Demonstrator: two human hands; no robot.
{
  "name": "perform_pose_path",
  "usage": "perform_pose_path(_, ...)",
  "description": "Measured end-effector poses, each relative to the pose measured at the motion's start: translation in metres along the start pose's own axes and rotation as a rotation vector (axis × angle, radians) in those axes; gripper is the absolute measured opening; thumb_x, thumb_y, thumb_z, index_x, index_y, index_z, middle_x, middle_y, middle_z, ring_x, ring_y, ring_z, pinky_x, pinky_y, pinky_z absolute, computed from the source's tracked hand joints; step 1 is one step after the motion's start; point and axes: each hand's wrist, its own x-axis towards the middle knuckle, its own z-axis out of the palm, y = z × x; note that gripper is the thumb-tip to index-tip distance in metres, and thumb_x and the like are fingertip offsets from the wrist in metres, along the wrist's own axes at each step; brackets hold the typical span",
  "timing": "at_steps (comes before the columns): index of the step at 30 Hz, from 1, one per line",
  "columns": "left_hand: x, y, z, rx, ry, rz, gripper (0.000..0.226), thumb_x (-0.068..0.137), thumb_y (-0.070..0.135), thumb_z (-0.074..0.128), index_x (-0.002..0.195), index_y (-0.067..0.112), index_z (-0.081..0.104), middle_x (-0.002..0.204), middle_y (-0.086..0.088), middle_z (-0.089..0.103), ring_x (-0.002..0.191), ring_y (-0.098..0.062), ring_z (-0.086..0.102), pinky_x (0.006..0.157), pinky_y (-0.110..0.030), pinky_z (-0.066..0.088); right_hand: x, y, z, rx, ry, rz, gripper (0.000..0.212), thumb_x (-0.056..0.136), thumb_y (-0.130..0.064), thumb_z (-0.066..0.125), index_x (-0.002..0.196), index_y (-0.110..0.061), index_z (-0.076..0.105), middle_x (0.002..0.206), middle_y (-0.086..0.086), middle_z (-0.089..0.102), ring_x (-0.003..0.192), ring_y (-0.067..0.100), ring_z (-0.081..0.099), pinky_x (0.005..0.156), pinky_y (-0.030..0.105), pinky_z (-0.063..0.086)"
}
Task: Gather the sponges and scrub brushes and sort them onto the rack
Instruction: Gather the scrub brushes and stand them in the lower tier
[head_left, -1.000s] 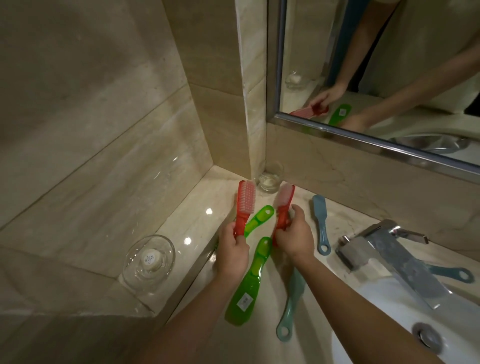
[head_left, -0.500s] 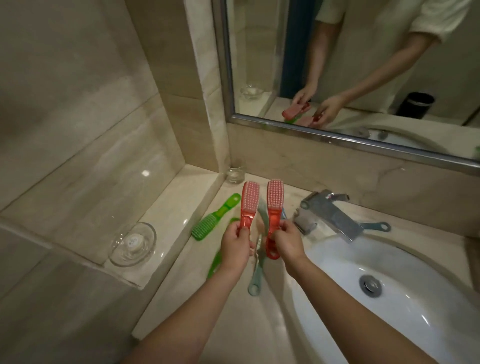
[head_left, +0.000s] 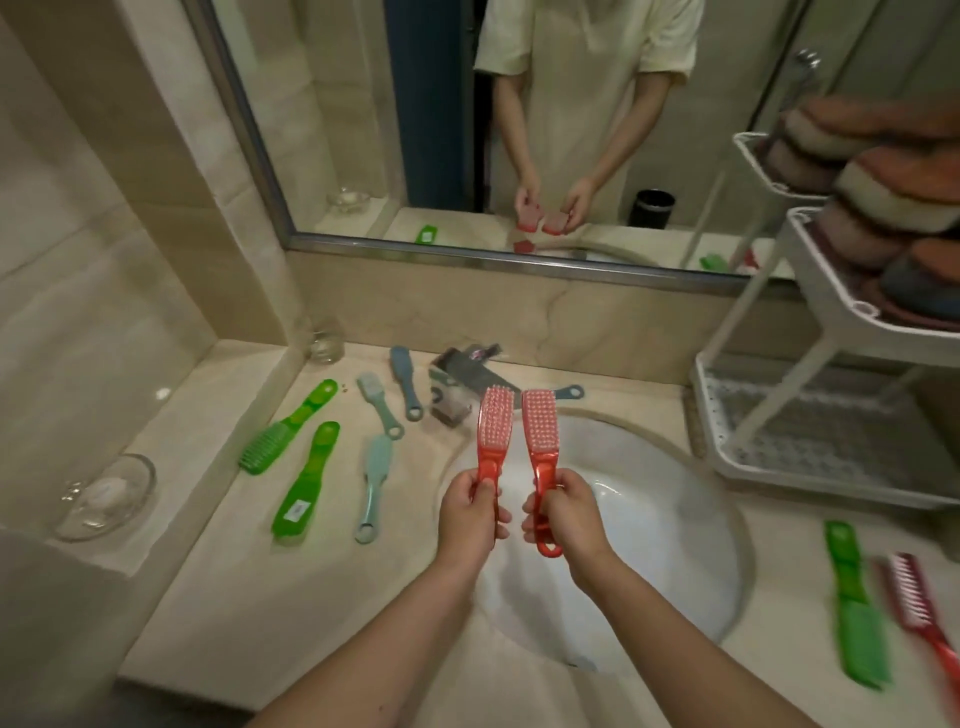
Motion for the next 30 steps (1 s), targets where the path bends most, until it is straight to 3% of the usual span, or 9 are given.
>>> perform_pose_path(10,-0.074,-0.006,0.115,0.028,-0.079,0.0,0.017,0.1,0.014,0.041,0.093,0.014,0.056,0.079,-0.006,0.059,0.056,-0.012,0.058,0.048,-0.023,0.049,-0.028,0.017,-0.135,0.009,0.074,-0.013,0.023,0.083,0.005,0.036,0.095,-0.004,0.052,0.065,0.009,0.059,0.048,0.021,0.054,0.05,0.032,0.046)
perform_pose_path(19,-0.113,-0.009,0.198,0.022,-0.136,0.011,0.019,0.1,0.011,0.04,0.104,0.006,0.058,0.078,-0.005,0.054,0.05,-0.009,0.056,0.048,-0.025,0.049,-0.035,0.028,-0.228,0.017,0.113,-0.029,0.021,0.087,0.002,0.034,0.095,-0.005,0.052,0.067,0.011,0.057,0.046,0.019,0.054,0.045,0.028,0.045)
perform_pose_path(30,-0.131,-0.001,0.27,-0.019,-0.229,-0.023,0.02,0.099,0.012,0.044,0.082,0.008,0.054,0.058,-0.002,0.051,0.044,-0.012,0.046,0.048,-0.027,0.039,-0.026,0.03,-0.301,0.042,0.221,-0.057,0.019,0.091,-0.002,0.036,0.085,-0.007,0.054,0.063,0.009,0.055,0.046,0.018,0.056,0.045,0.028,0.047)
